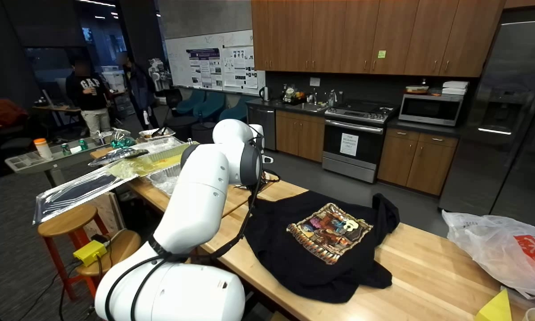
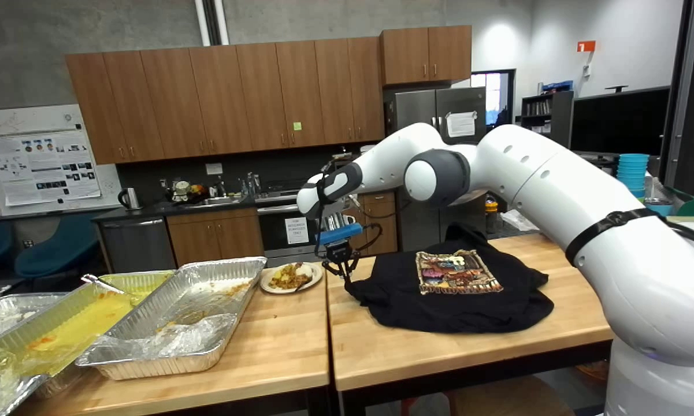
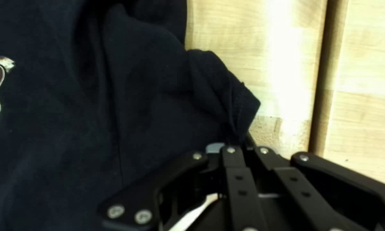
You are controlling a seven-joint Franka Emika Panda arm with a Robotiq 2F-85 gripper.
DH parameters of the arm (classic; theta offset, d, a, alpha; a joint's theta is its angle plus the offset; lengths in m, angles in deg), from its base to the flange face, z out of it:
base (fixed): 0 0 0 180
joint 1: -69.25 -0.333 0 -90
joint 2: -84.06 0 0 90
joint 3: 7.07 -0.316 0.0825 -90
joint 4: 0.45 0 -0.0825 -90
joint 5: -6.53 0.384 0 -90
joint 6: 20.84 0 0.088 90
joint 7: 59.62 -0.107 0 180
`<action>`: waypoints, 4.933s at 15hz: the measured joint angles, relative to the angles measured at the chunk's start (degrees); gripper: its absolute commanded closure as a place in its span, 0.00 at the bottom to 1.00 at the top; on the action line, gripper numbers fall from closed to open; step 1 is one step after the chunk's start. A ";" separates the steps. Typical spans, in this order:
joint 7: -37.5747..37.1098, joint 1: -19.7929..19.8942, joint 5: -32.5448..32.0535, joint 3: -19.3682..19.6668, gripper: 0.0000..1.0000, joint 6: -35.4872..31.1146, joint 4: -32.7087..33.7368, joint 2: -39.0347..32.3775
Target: Fold the black t-shirt from left to right then right to left.
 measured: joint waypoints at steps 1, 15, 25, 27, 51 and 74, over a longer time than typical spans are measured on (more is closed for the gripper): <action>0.95 0.25 0.77 -0.51 0.99 0.01 -0.03 0.59; 10.60 3.45 2.31 -4.92 0.99 -2.22 -14.46 23.66; 12.44 15.29 7.16 -1.35 0.99 -2.19 -28.67 41.89; 13.76 18.13 9.33 0.14 0.99 -2.19 -30.99 43.60; -14.74 24.27 -1.78 10.63 0.99 -12.84 -41.63 34.83; -39.14 16.32 -14.82 10.02 0.00 -11.39 -37.29 27.51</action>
